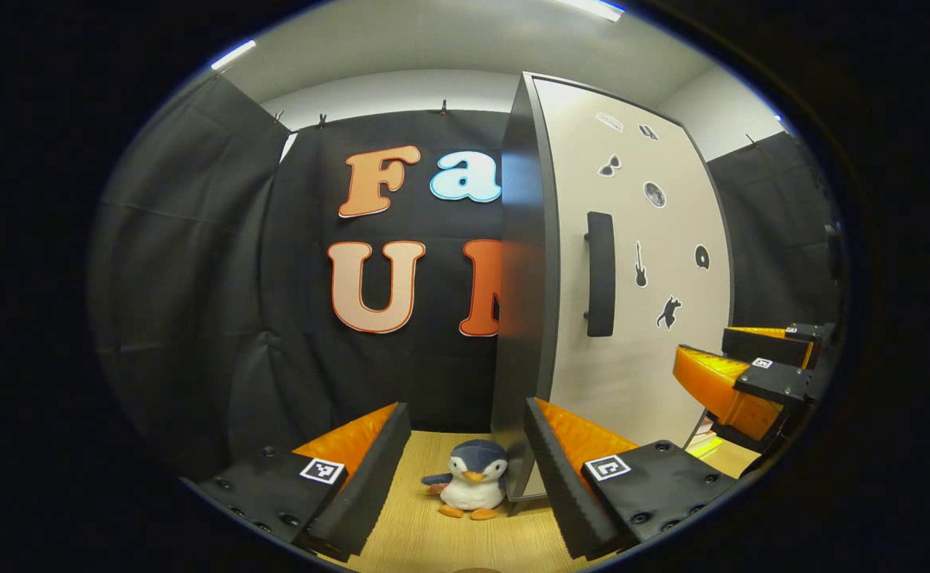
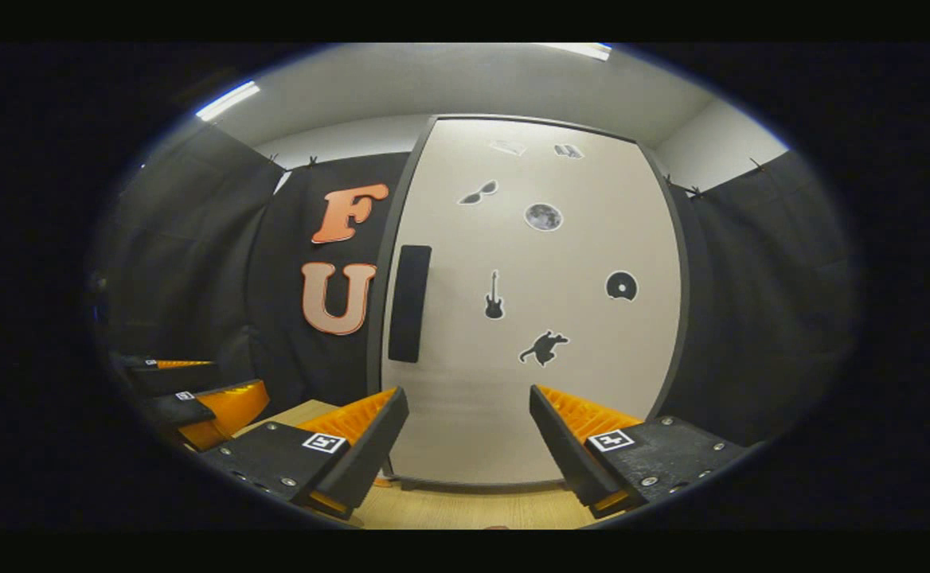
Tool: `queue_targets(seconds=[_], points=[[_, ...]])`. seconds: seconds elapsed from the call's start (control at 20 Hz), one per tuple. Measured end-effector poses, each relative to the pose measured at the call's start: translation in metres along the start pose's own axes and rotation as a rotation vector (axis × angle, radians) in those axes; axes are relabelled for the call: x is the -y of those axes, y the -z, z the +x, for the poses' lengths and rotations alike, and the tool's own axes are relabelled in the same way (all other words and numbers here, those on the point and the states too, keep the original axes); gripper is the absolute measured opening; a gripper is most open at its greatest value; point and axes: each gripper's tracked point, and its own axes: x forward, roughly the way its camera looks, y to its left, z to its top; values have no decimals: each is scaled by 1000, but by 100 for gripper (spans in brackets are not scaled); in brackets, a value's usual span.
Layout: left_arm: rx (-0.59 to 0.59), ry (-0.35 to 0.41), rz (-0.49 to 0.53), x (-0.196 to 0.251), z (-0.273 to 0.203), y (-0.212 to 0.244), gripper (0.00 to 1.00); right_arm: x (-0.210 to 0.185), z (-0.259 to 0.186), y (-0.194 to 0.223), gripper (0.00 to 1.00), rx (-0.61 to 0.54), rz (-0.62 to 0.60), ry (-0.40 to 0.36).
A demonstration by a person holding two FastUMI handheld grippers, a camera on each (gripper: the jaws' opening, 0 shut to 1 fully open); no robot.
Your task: Open the cabinet door with the right hand, grasp the bottle in the cabinet with the left hand and place it on the coaster, then close the cabinet door with the right hand.
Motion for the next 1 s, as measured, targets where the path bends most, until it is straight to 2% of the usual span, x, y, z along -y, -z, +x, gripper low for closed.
queue_targets(seconds=[0.1,0.3,0.6,0.8,0.9,1.0], points=[[4,-4,10,-4,0,-1,94,-8,17,-6,95,-4,2,0],[-2,-22,-3,-14,2,2,94,-36,46,-26,95,17,80,-61],[-17,-49,-12,-32,3,10,94,-48,90,-38,91,2,136,-31],[-17,-58,-3,-38,3,10,94,-51,103,-29,76,-27,131,-6],[-17,-59,2,-41,2,9,94,-54,104,-26,64,-28,130,3],[-19,-61,7,-41,0,7,94,-53,106,-23,57,-27,132,21]])
